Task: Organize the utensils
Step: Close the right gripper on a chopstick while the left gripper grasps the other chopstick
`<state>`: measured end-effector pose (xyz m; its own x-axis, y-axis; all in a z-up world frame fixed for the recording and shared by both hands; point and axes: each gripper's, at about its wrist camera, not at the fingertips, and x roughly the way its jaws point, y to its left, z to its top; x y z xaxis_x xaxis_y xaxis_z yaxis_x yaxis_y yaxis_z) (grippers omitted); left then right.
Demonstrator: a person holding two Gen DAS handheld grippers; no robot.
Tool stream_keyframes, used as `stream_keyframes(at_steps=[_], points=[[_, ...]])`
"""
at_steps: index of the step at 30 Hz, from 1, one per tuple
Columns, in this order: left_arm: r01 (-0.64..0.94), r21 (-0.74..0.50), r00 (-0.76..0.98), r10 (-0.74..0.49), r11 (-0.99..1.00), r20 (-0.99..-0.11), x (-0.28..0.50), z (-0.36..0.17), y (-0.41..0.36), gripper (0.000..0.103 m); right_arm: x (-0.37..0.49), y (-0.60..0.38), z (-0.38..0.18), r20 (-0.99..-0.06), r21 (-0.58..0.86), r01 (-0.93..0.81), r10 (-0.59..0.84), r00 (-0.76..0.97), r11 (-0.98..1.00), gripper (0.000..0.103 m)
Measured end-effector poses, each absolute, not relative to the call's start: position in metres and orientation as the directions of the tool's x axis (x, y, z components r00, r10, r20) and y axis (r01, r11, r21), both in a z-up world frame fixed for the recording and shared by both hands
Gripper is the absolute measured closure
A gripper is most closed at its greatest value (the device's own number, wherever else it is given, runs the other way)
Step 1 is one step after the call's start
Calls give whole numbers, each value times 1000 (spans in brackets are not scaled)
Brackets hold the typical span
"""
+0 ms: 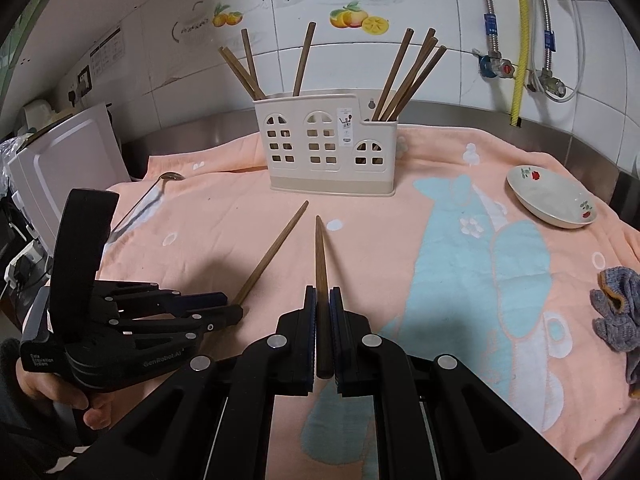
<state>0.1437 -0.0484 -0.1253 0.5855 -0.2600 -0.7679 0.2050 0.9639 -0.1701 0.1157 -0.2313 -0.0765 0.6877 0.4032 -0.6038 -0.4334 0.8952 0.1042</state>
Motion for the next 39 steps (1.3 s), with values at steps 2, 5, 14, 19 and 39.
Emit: stream_keyframes(at_steps=[2,5,14,19,39], points=[[204,-166,586,-256,965,-769,143,-125,-50,83,116,-231,-77,-603,104,-434,403,688,895,96],[205,-160,587,-252,966,-769,142,-124,-53,83,116,-231,-76,-603,102,-433,402,689,896,96],[206,-87,594,-195,975,-781,142,-126,-57,93,116,-232,-76,-603,107,-432,403,688,896,96],[202,-78,590,-185,976,-786,142,-123,-54,96,114,-233,-74,-596,103,-432,404,694,896,96],[199,-85,762,-209,976,-613,123,-31,-15,98,123,-230,-26,-514,82,-458,431,741,885,96]])
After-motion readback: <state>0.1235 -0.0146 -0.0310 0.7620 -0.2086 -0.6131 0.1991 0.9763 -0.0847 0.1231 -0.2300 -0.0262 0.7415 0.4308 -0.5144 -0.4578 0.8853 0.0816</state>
